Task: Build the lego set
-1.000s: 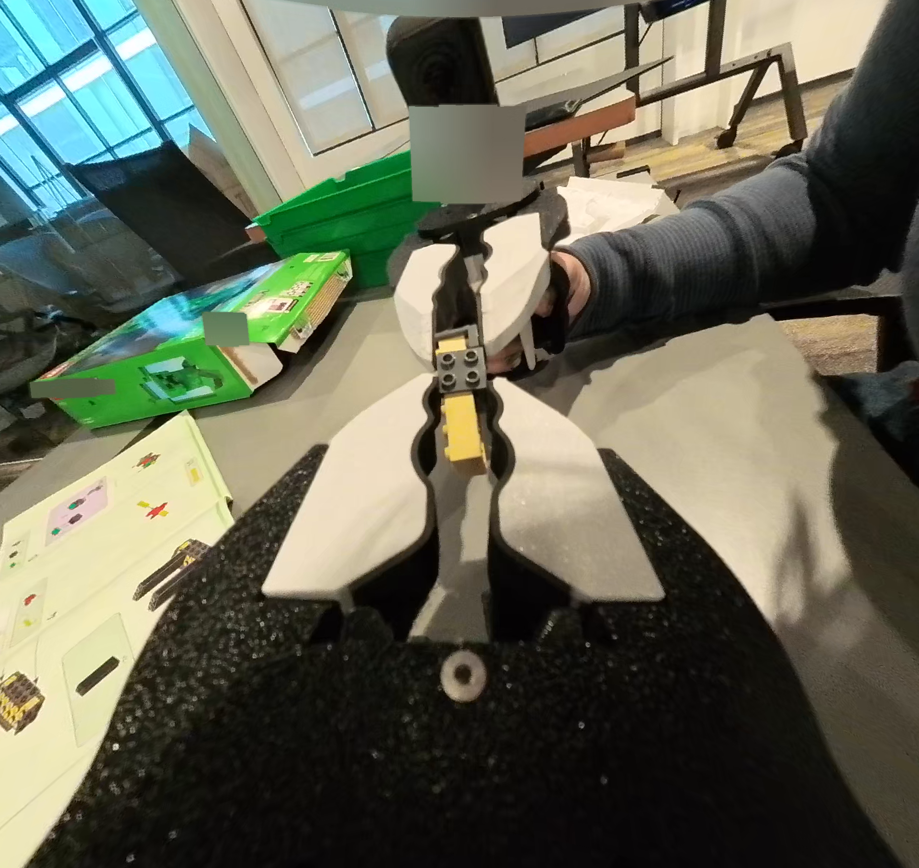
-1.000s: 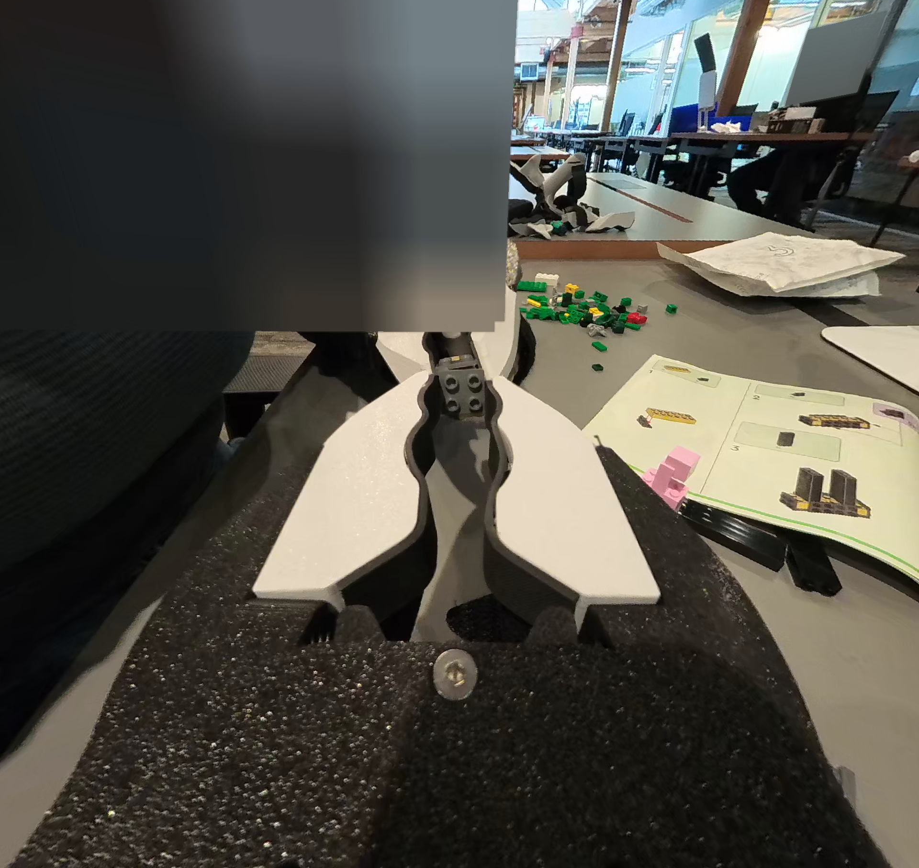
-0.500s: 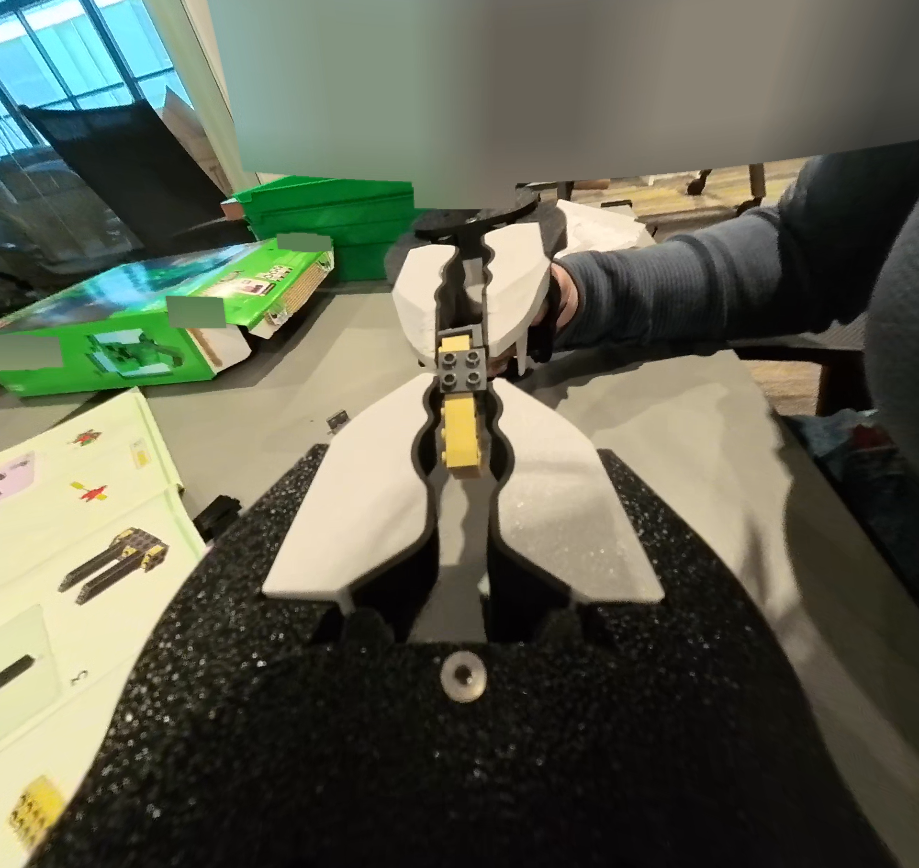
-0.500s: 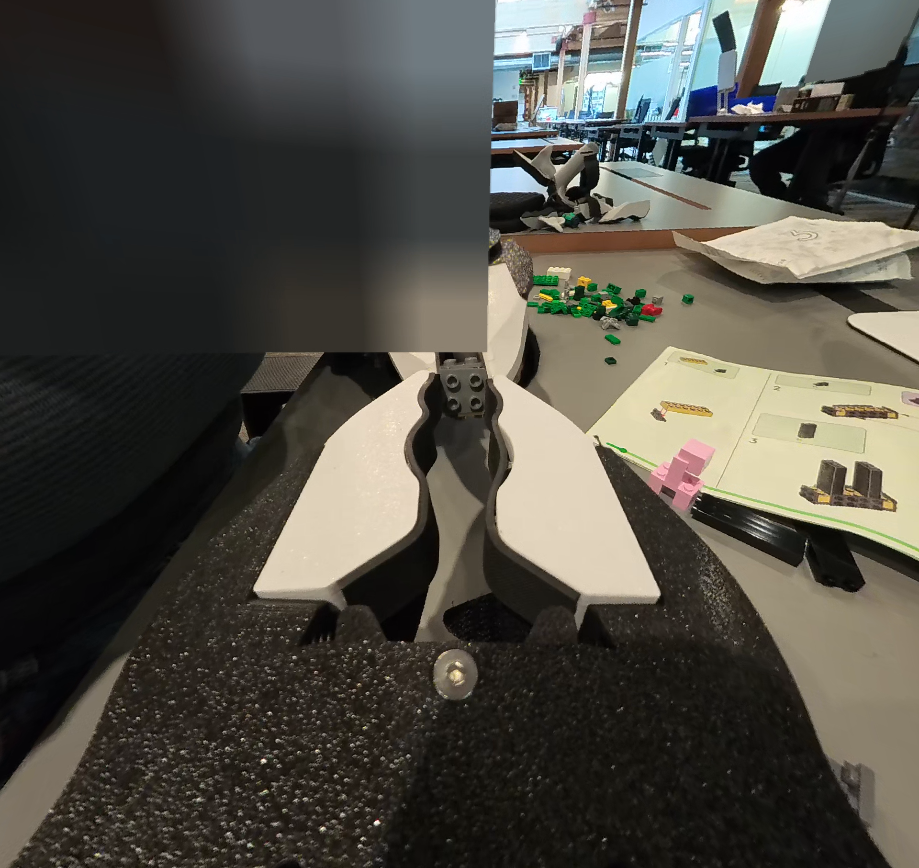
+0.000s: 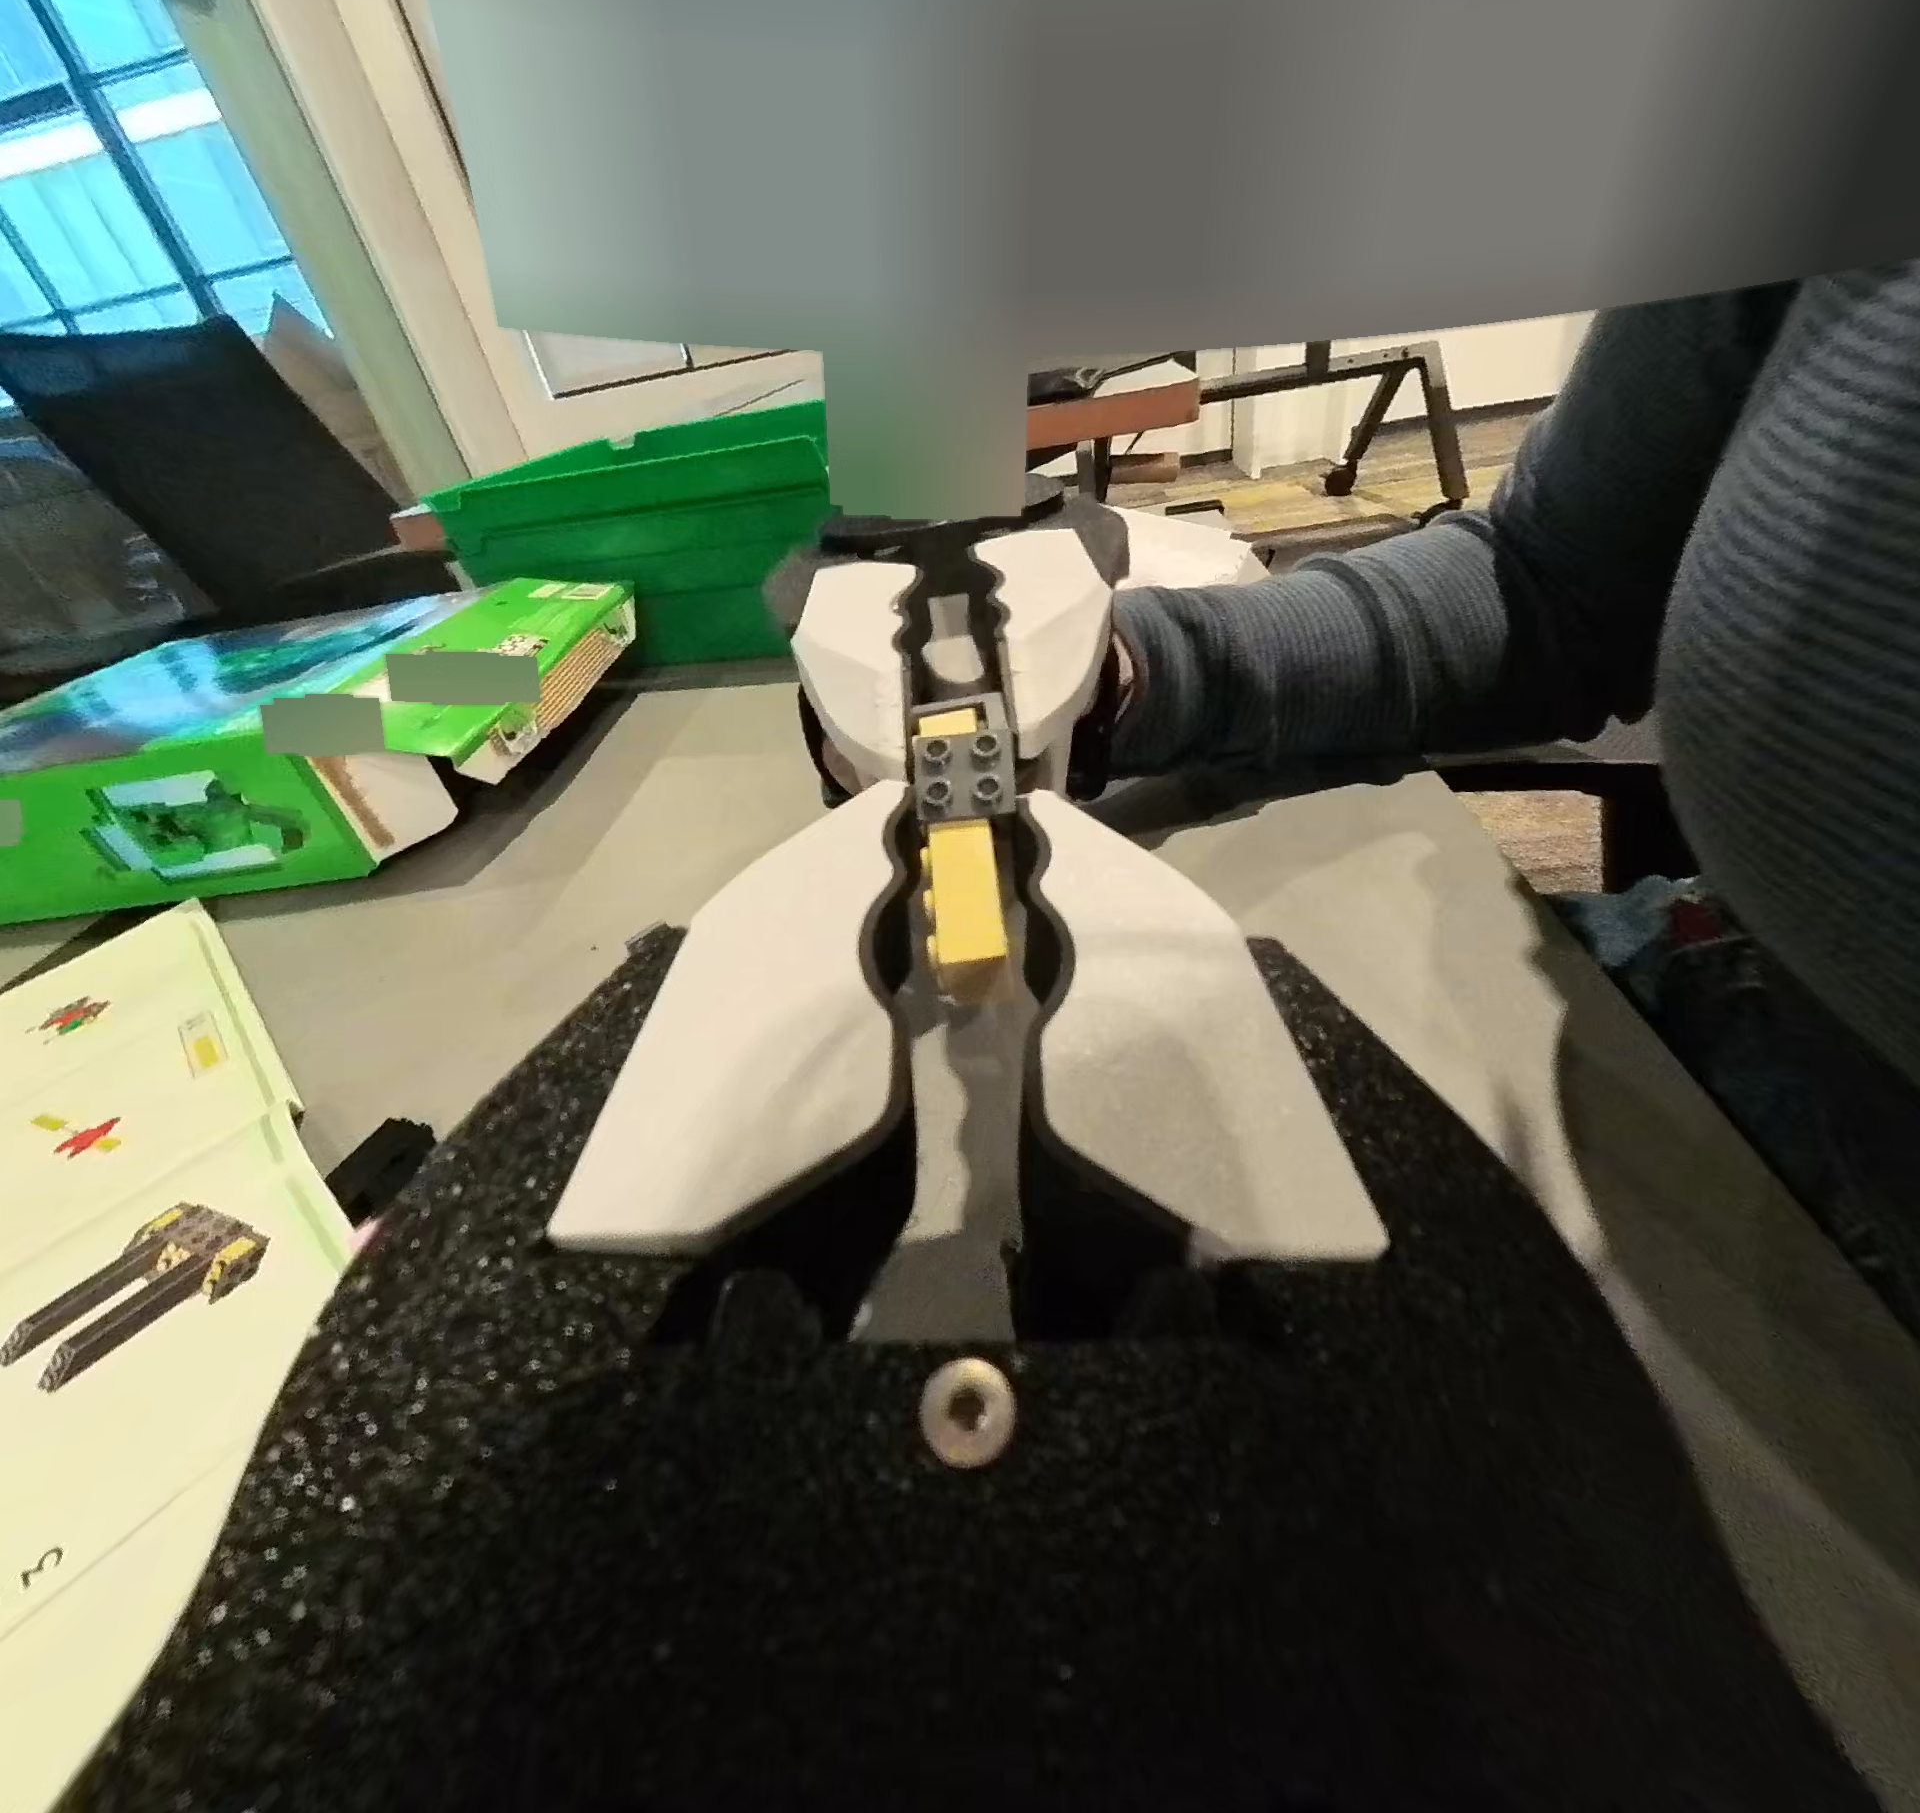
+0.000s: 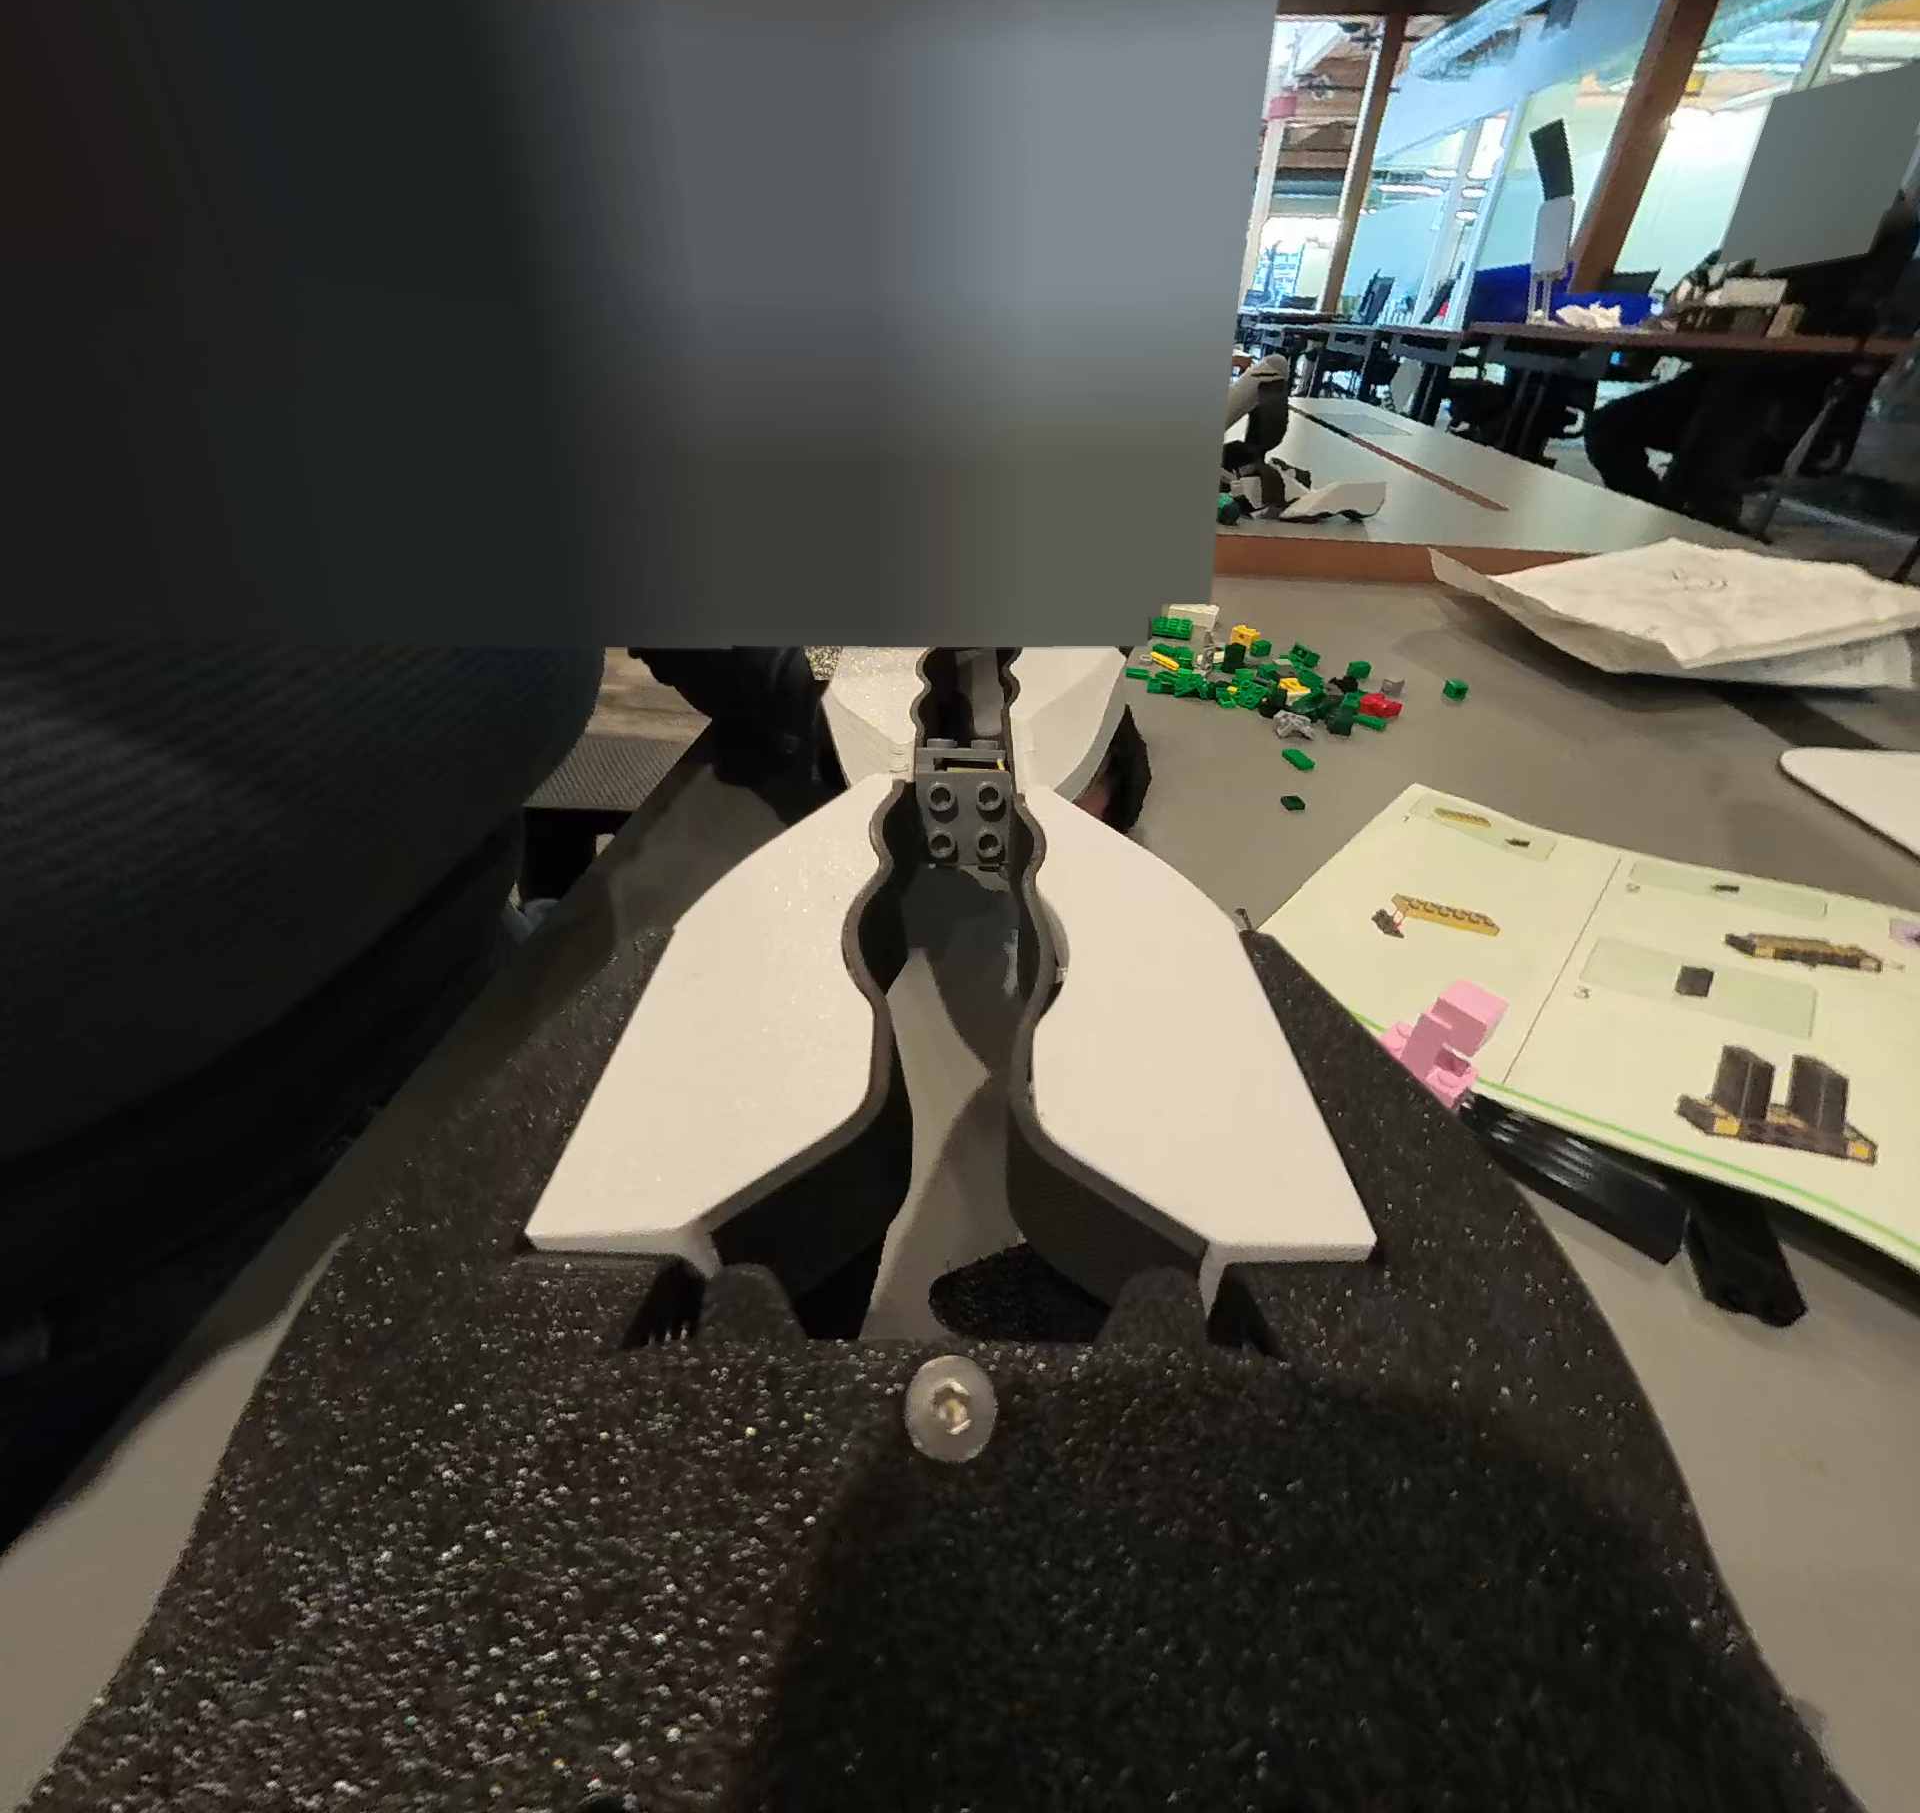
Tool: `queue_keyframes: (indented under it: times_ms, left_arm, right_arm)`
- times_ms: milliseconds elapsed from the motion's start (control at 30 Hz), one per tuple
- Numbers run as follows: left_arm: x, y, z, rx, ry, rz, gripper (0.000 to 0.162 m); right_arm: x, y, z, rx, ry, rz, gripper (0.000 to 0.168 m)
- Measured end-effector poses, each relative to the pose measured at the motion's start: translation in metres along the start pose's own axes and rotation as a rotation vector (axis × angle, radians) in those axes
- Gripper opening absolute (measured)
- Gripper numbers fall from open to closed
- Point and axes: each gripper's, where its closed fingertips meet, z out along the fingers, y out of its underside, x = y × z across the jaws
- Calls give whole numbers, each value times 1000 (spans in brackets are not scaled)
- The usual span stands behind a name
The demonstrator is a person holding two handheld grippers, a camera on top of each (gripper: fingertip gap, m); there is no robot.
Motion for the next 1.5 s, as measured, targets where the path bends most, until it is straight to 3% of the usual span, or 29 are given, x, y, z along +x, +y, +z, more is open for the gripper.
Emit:
queue_keyframes:
  times_ms: [767,1100,1500]
  left_arm:
    - [-4,-1,-2,23,-33,35,17]
    - [4,-5,-2,55,9,58,17]
    - [2,-5,-1,57,-19,61,18]
  right_arm:
    - [5,-2,3,-9,48,-3,16]
    - [-4,-2,1,9,-34,86,16]
    - [-3,-3,1,-9,-9,41,16]
